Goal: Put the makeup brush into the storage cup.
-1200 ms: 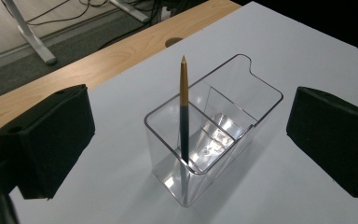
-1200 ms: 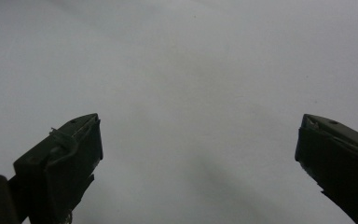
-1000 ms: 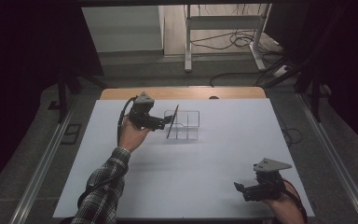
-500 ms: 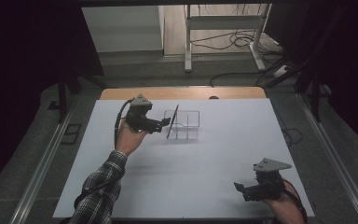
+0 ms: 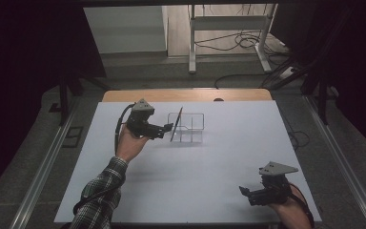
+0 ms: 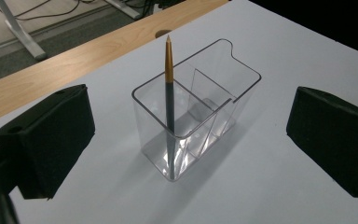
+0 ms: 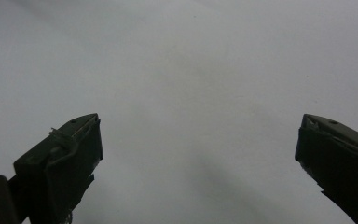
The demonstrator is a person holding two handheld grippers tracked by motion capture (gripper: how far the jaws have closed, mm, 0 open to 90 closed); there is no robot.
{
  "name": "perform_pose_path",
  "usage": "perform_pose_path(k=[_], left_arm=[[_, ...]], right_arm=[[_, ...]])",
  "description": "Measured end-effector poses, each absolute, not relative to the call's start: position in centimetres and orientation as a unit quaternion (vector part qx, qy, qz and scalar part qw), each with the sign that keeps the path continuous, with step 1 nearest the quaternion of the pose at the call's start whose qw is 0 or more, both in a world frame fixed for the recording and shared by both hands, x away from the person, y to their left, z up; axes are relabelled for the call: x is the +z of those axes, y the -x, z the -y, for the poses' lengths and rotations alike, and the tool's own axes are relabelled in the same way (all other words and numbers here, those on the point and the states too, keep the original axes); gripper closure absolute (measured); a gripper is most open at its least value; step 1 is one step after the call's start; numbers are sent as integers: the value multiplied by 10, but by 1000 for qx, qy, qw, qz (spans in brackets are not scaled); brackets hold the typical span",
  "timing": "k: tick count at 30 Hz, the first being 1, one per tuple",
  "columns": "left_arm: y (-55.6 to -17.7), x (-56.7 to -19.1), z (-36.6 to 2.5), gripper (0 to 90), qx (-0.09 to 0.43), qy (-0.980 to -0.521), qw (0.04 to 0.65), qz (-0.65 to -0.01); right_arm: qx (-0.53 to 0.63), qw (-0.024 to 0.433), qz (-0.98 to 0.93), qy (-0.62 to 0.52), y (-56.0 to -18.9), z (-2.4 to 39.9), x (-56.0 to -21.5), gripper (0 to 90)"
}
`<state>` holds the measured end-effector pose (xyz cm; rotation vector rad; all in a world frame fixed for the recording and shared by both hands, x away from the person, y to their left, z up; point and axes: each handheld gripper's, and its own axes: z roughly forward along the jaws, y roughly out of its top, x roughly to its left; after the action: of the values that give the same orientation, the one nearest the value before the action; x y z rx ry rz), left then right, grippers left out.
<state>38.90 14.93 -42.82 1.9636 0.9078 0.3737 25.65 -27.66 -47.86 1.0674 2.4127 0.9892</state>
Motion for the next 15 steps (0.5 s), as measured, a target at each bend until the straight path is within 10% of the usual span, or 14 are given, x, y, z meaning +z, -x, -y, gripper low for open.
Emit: perform_pose_path(k=[15], left_arm=[[-379, -428, -157, 14, 153, -798, 453, -367]], right_arm=[[346, 161, -845, -373, -256, 276, -479, 8]])
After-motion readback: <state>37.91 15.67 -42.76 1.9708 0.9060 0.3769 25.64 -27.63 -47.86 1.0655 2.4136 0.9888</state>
